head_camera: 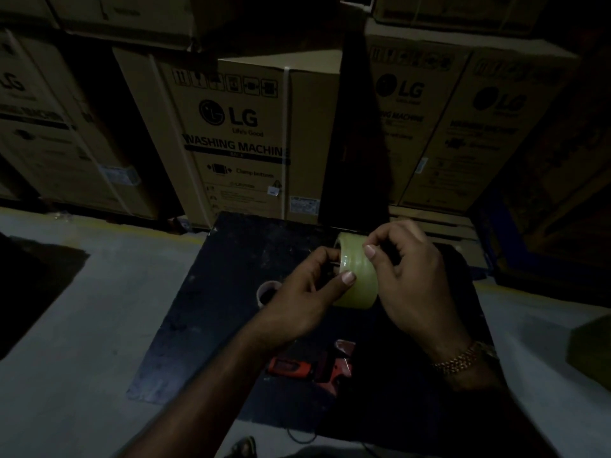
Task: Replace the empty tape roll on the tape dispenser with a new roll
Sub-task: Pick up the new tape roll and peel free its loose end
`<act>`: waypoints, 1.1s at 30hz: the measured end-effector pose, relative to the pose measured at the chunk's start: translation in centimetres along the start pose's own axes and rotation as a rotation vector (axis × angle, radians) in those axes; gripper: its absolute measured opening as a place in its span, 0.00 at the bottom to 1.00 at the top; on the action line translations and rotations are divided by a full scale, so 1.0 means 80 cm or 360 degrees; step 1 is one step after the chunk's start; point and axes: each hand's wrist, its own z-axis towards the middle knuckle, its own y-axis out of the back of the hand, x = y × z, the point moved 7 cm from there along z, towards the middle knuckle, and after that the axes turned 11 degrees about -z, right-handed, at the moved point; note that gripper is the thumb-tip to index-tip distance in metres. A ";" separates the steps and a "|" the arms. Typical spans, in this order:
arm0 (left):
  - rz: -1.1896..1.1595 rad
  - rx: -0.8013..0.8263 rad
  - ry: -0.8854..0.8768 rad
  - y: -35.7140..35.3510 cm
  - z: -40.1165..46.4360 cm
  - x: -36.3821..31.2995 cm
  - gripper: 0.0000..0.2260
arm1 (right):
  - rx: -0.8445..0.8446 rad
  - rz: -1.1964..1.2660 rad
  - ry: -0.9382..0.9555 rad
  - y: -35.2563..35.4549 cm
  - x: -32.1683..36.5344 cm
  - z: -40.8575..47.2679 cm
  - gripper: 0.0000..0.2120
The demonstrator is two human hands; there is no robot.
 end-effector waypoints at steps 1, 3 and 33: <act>0.0010 0.0002 -0.0010 -0.001 0.001 0.000 0.11 | 0.0011 -0.0009 -0.0006 -0.002 -0.002 -0.001 0.02; 0.0029 -0.0004 -0.0024 -0.002 0.003 0.001 0.10 | 0.0034 0.0002 -0.0028 -0.008 -0.008 -0.001 0.03; 0.0313 -0.0167 -0.0121 -0.002 -0.015 -0.002 0.10 | 0.0140 -0.0326 0.0326 0.001 0.015 0.011 0.03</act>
